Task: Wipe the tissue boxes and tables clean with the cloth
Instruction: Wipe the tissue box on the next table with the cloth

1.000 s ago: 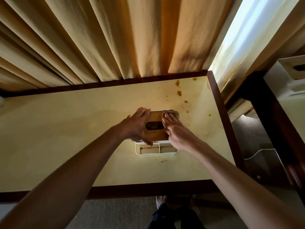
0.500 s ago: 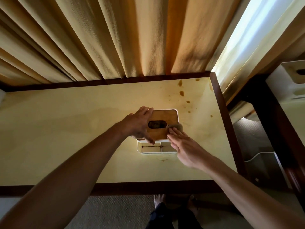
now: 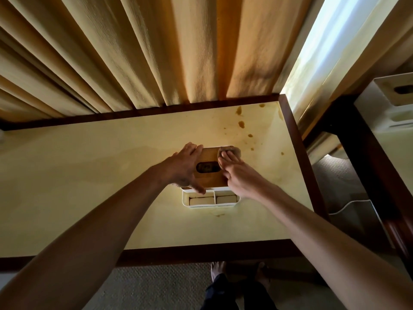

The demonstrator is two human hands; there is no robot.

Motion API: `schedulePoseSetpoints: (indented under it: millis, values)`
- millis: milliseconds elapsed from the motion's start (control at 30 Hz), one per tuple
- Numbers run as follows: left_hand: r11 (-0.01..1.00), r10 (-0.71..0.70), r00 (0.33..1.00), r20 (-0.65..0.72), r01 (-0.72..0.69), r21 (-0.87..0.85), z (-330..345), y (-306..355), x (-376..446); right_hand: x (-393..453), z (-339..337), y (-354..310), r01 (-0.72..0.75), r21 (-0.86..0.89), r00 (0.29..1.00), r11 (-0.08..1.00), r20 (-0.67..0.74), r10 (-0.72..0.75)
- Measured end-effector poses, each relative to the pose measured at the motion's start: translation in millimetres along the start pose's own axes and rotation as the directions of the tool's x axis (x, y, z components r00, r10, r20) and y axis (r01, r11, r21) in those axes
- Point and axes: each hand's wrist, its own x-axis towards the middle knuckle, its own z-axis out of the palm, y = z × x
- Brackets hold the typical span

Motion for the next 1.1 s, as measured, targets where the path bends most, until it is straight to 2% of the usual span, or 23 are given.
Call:
schedulePoseSetpoints:
  millis: [100,333,467,567,667,767,833,933,1100]
  values:
    - [1.0,-0.007,1.0,-0.008,0.008,0.003,0.7,-0.3,0.2,14.1,-10.6,-0.1,-0.045,0.0,0.999,0.999,0.001,0.045]
    - [0.999,-0.015,1.0,-0.003,0.015,0.046,-2.0,0.5,-1.1,-28.0,20.2,5.1,0.03,0.019,0.999,0.999,-0.039,-0.029]
    - [0.998,-0.028,1.0,-0.002,0.028,0.05,-1.3,2.5,-1.6,-56.6,36.6,6.0,0.045,0.077,0.999,0.996,-0.003,-0.045]
    - [0.998,-0.037,0.999,-0.001,0.036,0.058,-1.9,3.4,-2.5,-56.1,20.8,1.8,0.054,0.145,0.999,0.988,-0.007,-0.054]
    - [0.995,-0.063,0.998,-0.011,0.064,0.076,-1.1,3.4,-2.9,-58.5,-3.8,-2.5,0.063,0.272,0.996,0.96,-0.083,-0.041]
    - [0.988,-0.146,0.987,-0.073,0.149,0.028,4.3,5.4,-5.8,-61.9,-14.0,4.0,0.086,0.393,0.967,0.915,-0.255,0.019]
    - [0.973,-0.231,0.966,-0.119,0.228,-0.037,10.3,8.6,-9.4,-63.0,-18.8,13.2,0.069,0.495,0.938,0.866,-0.329,0.113]
    - [0.93,-0.364,0.916,-0.169,0.348,-0.118,20.6,13.7,-13.9,-61.4,-25.5,23.8,0.014,0.673,0.915,0.74,-0.307,0.262]
    - [0.851,-0.515,0.845,-0.142,0.485,-0.199,29.4,40.4,-23.2,-59.0,-29.9,20.5,-0.03,0.679,0.872,0.734,-0.341,0.351]
